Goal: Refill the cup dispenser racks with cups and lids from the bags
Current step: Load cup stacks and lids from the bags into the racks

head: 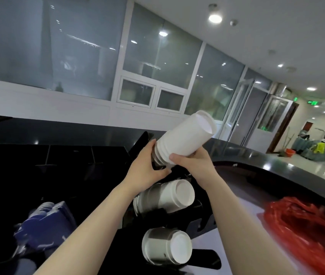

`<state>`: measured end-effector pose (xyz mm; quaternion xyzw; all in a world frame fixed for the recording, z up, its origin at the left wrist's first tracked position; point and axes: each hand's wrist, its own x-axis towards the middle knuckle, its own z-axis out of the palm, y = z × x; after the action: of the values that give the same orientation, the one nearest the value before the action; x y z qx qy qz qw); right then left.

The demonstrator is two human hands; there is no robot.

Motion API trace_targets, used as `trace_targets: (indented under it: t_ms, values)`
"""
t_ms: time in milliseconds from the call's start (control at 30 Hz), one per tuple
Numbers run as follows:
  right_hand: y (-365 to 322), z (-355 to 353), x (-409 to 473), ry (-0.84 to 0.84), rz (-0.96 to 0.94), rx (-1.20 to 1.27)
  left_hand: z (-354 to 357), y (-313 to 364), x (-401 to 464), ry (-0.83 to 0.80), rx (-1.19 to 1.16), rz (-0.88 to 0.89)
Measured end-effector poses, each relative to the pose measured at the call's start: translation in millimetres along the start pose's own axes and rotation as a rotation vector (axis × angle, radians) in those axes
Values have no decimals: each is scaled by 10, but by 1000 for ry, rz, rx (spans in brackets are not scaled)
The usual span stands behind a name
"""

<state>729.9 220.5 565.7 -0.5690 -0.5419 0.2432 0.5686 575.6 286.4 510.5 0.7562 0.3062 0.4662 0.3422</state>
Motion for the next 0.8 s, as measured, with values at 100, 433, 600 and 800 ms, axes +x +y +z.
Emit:
trace_targets:
  t_ms: [100, 433, 600, 800]
  values:
    - [41, 21, 14, -42, -28, 5, 120, -37, -30, 61, 10, -6]
    - [170, 159, 45, 225, -36, -19, 122, -60, -6, 105, 71, -4]
    - [65, 205, 25, 255, -58, -10, 91, -68, 1, 78, 56, -23]
    - [-289, -21, -244, 246, -162, 23, -83, 134, -99, -32, 13, 21]
